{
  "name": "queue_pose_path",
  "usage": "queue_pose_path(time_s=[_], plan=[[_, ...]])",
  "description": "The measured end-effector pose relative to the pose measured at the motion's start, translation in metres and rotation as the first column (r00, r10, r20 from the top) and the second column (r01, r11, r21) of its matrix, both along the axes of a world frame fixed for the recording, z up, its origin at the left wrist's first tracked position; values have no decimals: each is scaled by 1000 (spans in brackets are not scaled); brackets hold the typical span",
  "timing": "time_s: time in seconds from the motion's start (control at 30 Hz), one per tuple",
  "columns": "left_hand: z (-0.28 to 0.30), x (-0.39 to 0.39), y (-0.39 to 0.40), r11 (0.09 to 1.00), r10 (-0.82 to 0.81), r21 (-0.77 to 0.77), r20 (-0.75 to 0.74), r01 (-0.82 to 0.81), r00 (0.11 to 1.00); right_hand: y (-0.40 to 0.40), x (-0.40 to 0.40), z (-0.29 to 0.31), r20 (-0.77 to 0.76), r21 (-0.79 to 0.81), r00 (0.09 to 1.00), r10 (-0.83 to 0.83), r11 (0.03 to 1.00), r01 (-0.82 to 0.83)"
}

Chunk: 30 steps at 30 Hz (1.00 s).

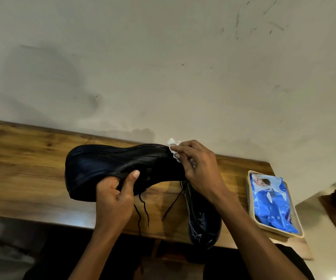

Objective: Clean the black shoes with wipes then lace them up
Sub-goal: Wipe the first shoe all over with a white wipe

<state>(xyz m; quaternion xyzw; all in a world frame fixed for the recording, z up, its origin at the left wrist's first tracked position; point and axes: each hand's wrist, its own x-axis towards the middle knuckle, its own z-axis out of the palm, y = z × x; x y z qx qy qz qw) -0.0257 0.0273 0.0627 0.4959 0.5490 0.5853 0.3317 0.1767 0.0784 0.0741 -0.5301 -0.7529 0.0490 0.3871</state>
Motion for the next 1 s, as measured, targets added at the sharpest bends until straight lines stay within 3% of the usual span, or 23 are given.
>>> queue_pose_path(time_s=[0.3, 0.43, 0.7, 1.0], plan=[[0, -5, 6, 996, 87, -21, 126, -85, 988, -5, 15, -10, 1, 6, 996, -91, 996, 91], [-2, -4, 12, 992, 113, -88, 271, -93, 956, -5, 15, -11, -70, 54, 989, -127, 990, 130], [4, 0, 18, 972, 139, -233, 652, 23, 745, -3, 13, -8, -291, 79, 942, -170, 977, 200], [4, -5, 22, 936, 110, -266, 844, 230, 526, -6, 9, -1, -457, 41, 878, -140, 983, 178]])
